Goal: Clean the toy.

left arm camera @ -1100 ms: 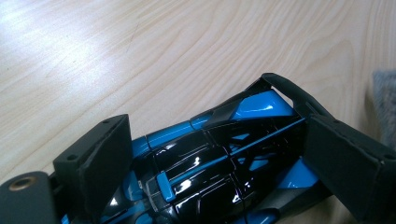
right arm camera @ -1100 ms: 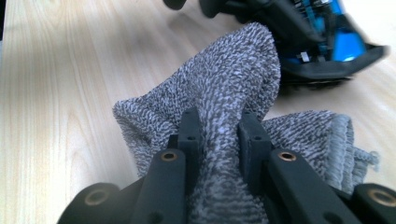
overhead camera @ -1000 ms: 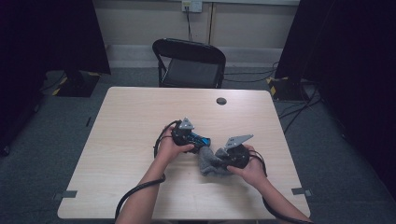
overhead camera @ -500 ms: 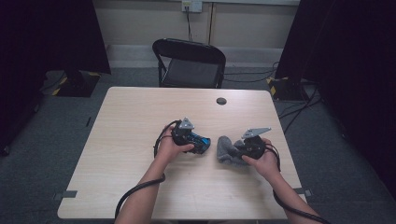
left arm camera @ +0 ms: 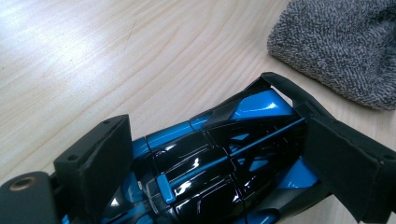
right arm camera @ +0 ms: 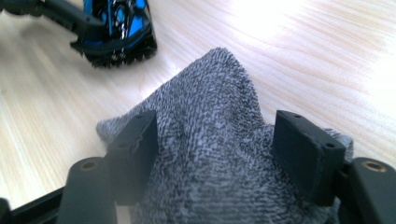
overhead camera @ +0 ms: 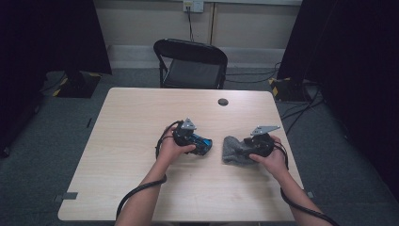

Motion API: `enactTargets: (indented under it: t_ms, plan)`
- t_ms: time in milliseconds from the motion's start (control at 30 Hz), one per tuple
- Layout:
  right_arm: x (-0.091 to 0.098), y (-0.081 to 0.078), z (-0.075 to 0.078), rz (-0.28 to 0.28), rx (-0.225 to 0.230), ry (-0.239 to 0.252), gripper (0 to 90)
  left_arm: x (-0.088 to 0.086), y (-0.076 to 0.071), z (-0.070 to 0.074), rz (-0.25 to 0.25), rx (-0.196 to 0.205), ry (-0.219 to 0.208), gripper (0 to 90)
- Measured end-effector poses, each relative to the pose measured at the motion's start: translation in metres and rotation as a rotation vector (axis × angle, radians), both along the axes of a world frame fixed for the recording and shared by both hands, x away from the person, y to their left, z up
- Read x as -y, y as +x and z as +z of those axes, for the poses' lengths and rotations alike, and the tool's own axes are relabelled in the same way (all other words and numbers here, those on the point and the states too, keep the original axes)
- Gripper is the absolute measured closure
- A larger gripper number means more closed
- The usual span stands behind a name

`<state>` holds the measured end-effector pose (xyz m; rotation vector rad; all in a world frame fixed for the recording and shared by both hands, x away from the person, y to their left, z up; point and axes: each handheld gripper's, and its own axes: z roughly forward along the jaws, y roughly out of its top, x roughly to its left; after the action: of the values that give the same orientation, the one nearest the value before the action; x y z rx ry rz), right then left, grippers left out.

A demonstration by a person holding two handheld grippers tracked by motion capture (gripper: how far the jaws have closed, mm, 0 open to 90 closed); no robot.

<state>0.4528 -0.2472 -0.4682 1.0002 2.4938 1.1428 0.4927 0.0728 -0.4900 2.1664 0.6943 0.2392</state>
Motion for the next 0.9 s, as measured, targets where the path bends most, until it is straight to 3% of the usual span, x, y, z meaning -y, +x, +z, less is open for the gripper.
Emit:
enactTargets:
  t_ms: [100,167,233,367,467,533,600,900]
  plan:
    - [0.000,0.000,0.003,0.049,-0.001,-0.012,30.3,0.000,0.002,0.002,-0.014,-0.010,0.006,11.0]
    - [-0.002,-0.001,0.003,0.073,0.000,-0.050,31.0,0.001,0.003,0.004,-0.027,-0.008,0.004,13.8]
    - [-0.004,-0.002,0.002,0.075,-0.008,-0.083,31.8,0.001,0.002,0.006,-0.032,0.017,0.009,18.2]
    - [-0.004,-0.002,-0.007,0.060,-0.053,-0.080,33.6,-0.004,0.000,0.010,-0.023,0.035,0.020,18.2]
    - [-0.004,-0.004,-0.012,0.062,-0.040,-0.101,33.8,-0.012,-0.003,0.014,-0.015,0.018,0.011,18.1]
    - [-0.005,-0.005,-0.012,0.066,-0.027,-0.118,34.5,-0.018,-0.006,0.017,-0.002,0.034,0.007,17.7]
    - [-0.007,-0.006,-0.013,0.066,-0.018,-0.132,35.0,-0.025,-0.010,0.019,0.011,0.024,-0.008,17.4]
    - [-0.007,-0.008,-0.017,0.053,0.000,-0.132,36.4,-0.038,-0.017,0.012,0.038,0.007,0.026,16.2]
